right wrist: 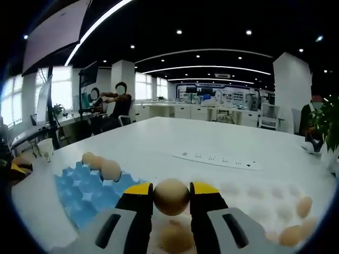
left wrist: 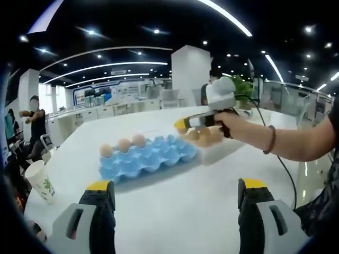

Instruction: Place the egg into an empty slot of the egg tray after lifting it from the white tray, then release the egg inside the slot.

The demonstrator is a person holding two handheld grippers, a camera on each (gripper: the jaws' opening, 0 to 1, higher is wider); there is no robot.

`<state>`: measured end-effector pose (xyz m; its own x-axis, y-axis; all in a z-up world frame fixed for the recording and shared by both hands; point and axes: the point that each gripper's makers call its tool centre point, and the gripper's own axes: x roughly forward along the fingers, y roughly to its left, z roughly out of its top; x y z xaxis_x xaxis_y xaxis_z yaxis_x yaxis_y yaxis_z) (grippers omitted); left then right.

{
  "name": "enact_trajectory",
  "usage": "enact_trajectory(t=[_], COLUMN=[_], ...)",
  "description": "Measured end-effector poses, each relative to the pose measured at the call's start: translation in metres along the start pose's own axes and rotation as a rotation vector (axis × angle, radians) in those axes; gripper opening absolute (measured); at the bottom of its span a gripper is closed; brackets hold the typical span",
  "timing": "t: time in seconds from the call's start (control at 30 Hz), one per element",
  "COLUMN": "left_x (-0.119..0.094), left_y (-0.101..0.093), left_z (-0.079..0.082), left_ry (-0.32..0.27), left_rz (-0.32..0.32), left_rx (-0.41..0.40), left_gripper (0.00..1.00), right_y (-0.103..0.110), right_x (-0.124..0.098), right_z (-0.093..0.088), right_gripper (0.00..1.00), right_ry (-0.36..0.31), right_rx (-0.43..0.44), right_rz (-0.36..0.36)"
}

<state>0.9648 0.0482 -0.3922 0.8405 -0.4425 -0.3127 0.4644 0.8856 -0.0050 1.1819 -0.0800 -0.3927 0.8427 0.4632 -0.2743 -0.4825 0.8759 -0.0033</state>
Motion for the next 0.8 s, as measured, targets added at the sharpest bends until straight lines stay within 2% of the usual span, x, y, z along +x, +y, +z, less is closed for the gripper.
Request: enact_trajectory(t=[0.47, 0.7, 0.8], left_x=[0.000, 0.002, 0.003], left_y=[0.003, 0.004, 0.004], left_z=[-0.004, -0.005, -0.005], left_ry=[0.003, 0.006, 0.004], left_rz=[0.005, 0.000, -0.004], left_rx=[-0.012, -0.013, -0.015], left_gripper=[0.98, 0.98, 0.98], right_y=[0.043, 0.050, 0.055], right_x=[0.022, 0.032, 0.036], right_z=[0.003, 0.008, 0.008], right_gripper=[0.28, 0.28, 0.28], right_ry=[0.011, 0.013, 0.016], right_rx=[-0.039, -0.043, -0.071], right_rz=[0.114, 0.125, 0.141])
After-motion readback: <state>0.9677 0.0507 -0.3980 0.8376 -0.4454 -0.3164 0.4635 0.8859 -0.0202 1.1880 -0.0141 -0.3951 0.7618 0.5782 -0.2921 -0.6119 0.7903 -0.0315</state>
